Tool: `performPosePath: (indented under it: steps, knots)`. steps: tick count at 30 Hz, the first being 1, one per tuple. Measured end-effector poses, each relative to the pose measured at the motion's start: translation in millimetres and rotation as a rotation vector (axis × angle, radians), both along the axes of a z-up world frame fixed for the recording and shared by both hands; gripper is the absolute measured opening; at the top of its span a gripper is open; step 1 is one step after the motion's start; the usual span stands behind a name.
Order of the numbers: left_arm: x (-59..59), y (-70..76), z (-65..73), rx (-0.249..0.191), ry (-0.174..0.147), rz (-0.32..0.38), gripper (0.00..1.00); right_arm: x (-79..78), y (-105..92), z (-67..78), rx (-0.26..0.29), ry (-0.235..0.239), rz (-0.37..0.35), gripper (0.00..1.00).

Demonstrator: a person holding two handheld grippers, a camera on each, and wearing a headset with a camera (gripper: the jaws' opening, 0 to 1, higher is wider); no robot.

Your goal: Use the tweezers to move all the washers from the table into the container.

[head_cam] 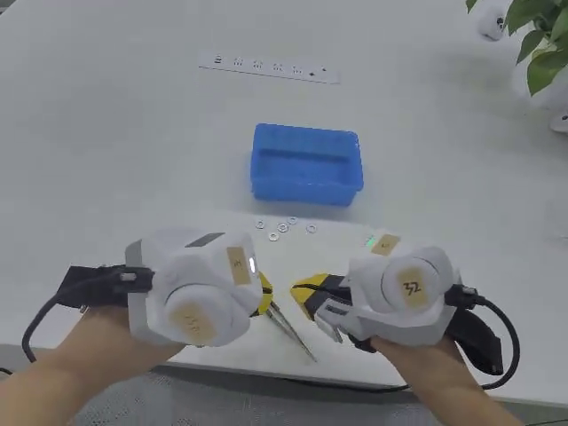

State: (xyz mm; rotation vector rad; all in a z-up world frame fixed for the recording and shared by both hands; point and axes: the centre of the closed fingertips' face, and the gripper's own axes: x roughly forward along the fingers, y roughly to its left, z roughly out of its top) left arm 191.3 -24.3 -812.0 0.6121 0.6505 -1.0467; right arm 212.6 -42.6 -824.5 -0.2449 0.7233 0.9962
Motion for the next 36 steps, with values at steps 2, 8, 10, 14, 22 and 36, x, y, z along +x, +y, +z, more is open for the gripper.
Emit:
performPosePath:
  steps: [2, 8, 10, 14, 22, 36]
  knots:
    - [-0.6, -3.6, -5.7, 0.012, -0.004, -0.038, 0.0, 1.8, -8.8, 1.0, -0.01, -0.011, -0.026, 0.03]
    - [-2.9, -15.6, -18.2, 0.054, -0.004, -0.155, 0.11, 6.5, -34.4, 17.4, -0.016, -0.042, -0.118, 0.07]
    - [-5.1, -19.2, -24.3, 0.074, 0.021, -0.192, 0.16, 8.6, -42.8, 22.0, -0.007, -0.022, -0.176, 0.11]
    - [-8.1, -28.4, -31.2, 0.086, 0.026, -0.259, 0.2, 8.7, -51.6, 32.8, 0.017, -0.023, -0.214, 0.07]
    - [-17.7, -46.1, -49.5, 0.133, 0.036, -0.397, 0.16, -6.5, -59.0, 21.1, -0.023, -0.004, -0.176, 0.0]
    - [-32.6, -48.3, -67.8, 0.18, 0.052, -0.579, 0.0, -1.3, -67.1, 29.3, -0.017, -0.037, -0.233, 0.0]
